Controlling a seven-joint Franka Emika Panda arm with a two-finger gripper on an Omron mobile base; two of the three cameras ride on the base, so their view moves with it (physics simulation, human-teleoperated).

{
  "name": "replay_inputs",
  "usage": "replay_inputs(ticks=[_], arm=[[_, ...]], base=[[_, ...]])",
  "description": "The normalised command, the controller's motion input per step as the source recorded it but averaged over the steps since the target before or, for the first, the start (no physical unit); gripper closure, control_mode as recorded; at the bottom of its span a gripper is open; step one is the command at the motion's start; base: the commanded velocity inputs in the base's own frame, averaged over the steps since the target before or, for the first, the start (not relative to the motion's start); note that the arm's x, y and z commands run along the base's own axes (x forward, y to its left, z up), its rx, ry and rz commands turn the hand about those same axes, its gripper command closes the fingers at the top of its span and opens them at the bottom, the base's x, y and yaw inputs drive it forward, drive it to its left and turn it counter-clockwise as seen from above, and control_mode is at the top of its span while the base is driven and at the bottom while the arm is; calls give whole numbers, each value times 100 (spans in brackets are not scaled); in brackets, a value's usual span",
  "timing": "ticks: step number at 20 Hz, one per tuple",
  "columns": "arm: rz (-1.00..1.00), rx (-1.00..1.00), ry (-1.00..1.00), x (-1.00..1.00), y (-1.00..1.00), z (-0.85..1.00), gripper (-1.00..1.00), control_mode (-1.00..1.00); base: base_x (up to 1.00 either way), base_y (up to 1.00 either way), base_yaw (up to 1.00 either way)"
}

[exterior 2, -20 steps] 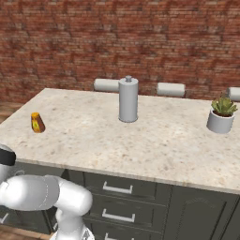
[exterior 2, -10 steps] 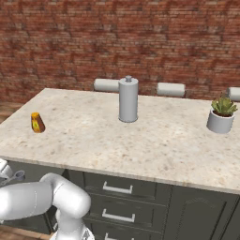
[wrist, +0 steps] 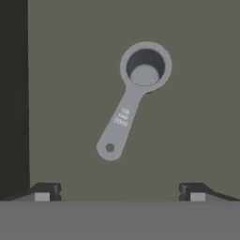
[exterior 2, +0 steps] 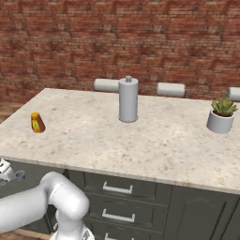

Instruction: Pick the measuring cup from the drawer and place it on the counter.

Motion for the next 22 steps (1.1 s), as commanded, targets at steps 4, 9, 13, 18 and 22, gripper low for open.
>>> replay_inputs(ticks=[4, 9, 13, 18, 22], arm=[[0, 0, 0, 17, 20, -23, -100, -100], [0, 0, 0, 14, 2, -25, -100, -100], [0, 0, 0, 17, 0, -23, -100, -100], [0, 0, 0, 14, 1, -27, -100, -100], [0, 0, 0, 8, 0, -40, -100, -100]], base=[[0, 0, 0], [0, 0, 0], [0, 0, 0], [0, 0, 0], [0, 0, 0]])
